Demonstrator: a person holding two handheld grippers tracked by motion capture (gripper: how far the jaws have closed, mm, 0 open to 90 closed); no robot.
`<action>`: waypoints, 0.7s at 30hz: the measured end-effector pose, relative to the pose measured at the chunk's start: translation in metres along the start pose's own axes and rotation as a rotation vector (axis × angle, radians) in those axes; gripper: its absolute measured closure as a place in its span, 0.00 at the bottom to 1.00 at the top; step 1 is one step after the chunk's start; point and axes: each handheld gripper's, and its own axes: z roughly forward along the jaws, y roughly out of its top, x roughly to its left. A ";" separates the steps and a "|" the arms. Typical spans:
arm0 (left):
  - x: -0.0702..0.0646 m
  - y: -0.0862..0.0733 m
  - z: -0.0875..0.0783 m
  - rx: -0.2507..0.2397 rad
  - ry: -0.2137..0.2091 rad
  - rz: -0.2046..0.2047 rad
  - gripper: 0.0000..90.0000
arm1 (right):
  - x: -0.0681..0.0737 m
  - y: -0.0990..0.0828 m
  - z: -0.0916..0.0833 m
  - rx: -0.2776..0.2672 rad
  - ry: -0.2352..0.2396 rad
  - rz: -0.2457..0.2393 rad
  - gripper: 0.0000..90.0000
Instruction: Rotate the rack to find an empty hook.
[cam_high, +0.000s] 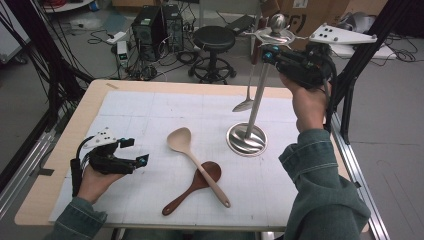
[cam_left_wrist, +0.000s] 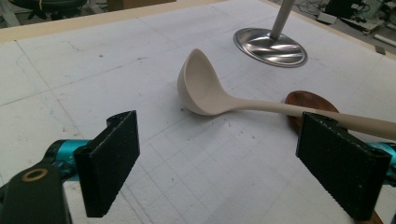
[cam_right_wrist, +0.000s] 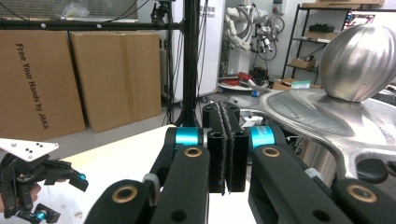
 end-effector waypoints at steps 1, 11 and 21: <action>0.000 0.000 0.000 0.000 0.000 0.000 0.16 | -0.001 0.000 -0.001 0.001 -0.001 -0.006 1.00; 0.000 0.000 0.000 0.000 0.000 0.001 0.16 | -0.006 -0.011 -0.014 -0.004 0.027 -0.006 1.00; 0.000 0.000 0.000 0.002 0.001 0.000 0.16 | -0.019 -0.020 -0.038 -0.012 -0.003 0.017 1.00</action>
